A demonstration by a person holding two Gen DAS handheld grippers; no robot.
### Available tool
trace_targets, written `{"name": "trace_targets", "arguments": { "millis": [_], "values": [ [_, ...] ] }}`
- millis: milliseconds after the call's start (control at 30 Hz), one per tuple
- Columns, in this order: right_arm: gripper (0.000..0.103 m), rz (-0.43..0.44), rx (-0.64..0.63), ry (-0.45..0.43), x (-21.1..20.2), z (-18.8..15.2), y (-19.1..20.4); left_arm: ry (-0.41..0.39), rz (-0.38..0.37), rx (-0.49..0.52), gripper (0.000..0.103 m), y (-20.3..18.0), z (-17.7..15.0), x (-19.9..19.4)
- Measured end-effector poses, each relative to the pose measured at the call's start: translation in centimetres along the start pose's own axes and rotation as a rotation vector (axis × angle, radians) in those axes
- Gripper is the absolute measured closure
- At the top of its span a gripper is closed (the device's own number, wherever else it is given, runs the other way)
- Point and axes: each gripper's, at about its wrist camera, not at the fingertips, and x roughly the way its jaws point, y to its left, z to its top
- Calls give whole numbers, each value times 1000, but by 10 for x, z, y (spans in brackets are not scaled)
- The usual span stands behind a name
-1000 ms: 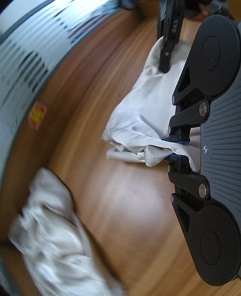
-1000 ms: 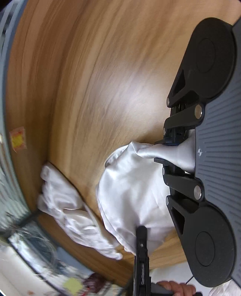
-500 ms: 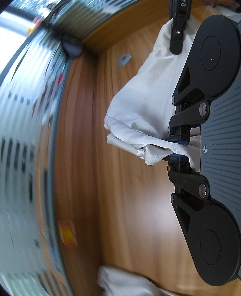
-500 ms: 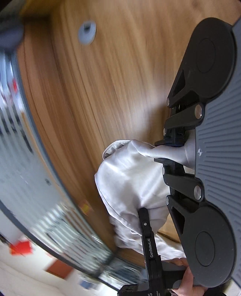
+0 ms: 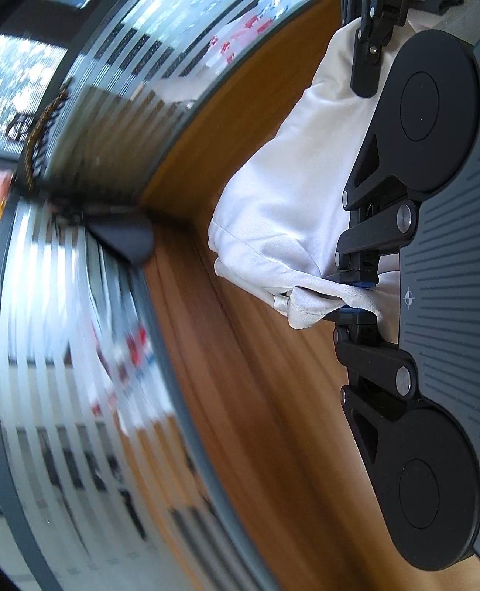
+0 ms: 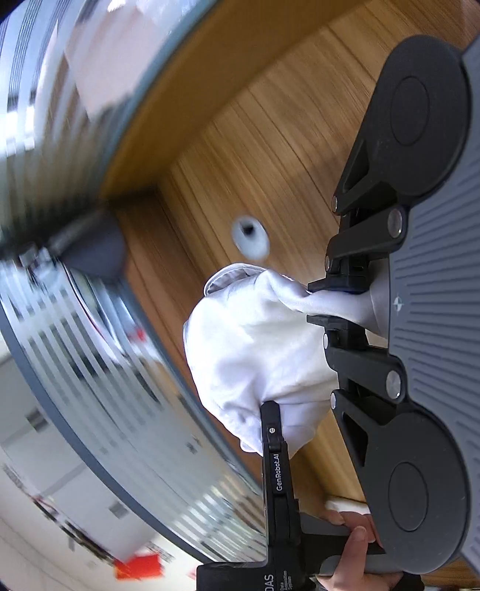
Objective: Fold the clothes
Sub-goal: 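Lift the bundle with both grippers and carry it to the desk corner, then lower the bundle into the desk corner and open both grippers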
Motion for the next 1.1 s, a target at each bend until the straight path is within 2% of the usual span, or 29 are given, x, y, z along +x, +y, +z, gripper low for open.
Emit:
{"name": "trace_targets", "arguments": {
  "millis": [67,233,500,633,867,967,1000,1033,1067,1100],
  "values": [
    [93,-24,13,-17,3,13,-17,1,-2,37,92,-16,19,17],
    [93,-99,-96,-55,21,46,-38,9,13,92,91,-47,60,59],
    [93,-190,-243,-62,66,89,-56,27,58,115,91,-68,112,130],
    [93,-215,-246,-55,82,102,-64,45,70,139,91,-75,126,160],
    [92,-277,-268,-29,105,113,-78,61,57,171,91,-90,129,189],
    [88,-309,-299,-23,108,115,-82,75,47,164,87,-93,128,197],
    [82,-323,-316,-25,109,115,-82,80,46,168,85,-94,127,199],
    [71,-336,-334,-27,109,115,-81,81,46,172,83,-95,127,199],
    [67,-342,-354,-32,107,115,-80,81,49,174,76,-95,126,198],
    [60,-348,-373,-38,106,115,-78,78,50,173,65,-95,126,196]
  ]
}}
